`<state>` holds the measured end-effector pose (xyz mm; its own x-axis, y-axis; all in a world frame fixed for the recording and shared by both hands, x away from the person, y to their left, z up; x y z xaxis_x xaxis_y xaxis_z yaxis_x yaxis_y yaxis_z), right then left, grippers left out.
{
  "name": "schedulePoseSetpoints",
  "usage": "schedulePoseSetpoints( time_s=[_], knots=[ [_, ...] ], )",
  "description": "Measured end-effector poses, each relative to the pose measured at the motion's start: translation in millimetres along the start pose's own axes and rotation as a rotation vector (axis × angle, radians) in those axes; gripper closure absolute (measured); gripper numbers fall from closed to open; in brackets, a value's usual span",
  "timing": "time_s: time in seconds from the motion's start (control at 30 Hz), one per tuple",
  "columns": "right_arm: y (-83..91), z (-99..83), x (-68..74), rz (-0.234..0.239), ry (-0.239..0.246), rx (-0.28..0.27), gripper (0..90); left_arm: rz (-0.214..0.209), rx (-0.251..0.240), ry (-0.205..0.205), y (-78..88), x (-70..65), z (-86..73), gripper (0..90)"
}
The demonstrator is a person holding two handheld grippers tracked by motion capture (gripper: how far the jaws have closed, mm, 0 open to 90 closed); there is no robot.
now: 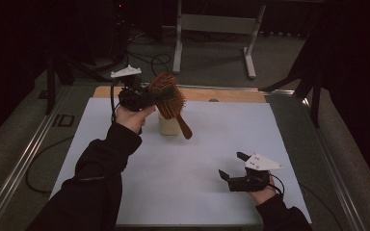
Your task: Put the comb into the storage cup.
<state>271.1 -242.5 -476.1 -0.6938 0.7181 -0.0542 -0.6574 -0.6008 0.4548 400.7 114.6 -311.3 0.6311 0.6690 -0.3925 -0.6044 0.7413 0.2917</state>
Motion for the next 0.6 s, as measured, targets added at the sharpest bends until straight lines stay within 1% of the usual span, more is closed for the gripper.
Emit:
schedulePoseSetpoints(
  time_s=[0.03, 0.07, 0.13, 0.17, 0.27, 0.37, 0.4, 0.43, 0.57, 0.6],
  knots=[
    [0.2, -0.1, 0.1, -0.002, 0.0, -0.003, 7.9, 0.0, 0.0, 0.0, 0.0, 0.0, 0.0, 54.9],
    [0.3, 0.1, 0.2, -0.003, 0.002, -0.003, 7.9, 0.017, -0.01, -0.005, 2.8, 3.6, 7.4, 54.9],
    [0.2, 0.2, 0.4, -0.002, 0.003, -0.004, 7.9, 0.021, -0.014, -0.006, 3.7, 5.0, 9.4, 54.9],
    [0.0, 0.1, 0.9, -0.004, 0.007, -0.002, 7.9, 0.027, -0.02, -0.007, 5.5, 7.9, 12.9, 54.9],
    [-0.6, -0.1, 1.3, 0.001, 0.01, -0.001, 7.9, 0.036, -0.033, 0.007, 6.9, 12.6, 17.1, 54.8],
    [-1.0, -0.2, 1.4, 0.007, 0.016, -0.001, 8.0, 0.056, -0.042, 0.006, 7.2, 16.8, 20.8, 54.8],
    [-0.9, -0.2, 1.5, 0.008, 0.016, -0.001, 8.0, 0.056, -0.042, 0.006, 7.2, 16.8, 20.8, 54.8],
    [-0.9, -0.2, 1.7, 0.008, 0.016, -0.001, 8.2, 0.063, -0.048, 0.011, 6.8, 20.3, 23.0, 54.8],
    [-0.6, 0.1, 2.2, 0.012, 0.011, -0.007, 8.5, 0.091, -0.062, 0.008, 4.7, 26.5, 26.8, 54.9],
    [-0.6, 0.1, 2.2, 0.012, 0.011, -0.007, 8.5, 0.091, -0.062, 0.008, 4.7, 26.5, 26.8, 54.9]
  ],
)
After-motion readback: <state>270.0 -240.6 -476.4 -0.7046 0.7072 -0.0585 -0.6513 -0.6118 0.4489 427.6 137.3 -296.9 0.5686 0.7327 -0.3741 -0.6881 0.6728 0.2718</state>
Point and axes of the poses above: each handheld gripper's, and its own axes: y roughly backward along the jaws, z roughly out of its top, x roughly to its left, the point moved 1 cm from there along -y, roughly forward along the jaws, and after that the axes turned 2 degrees about y, right-handed, at the moved point
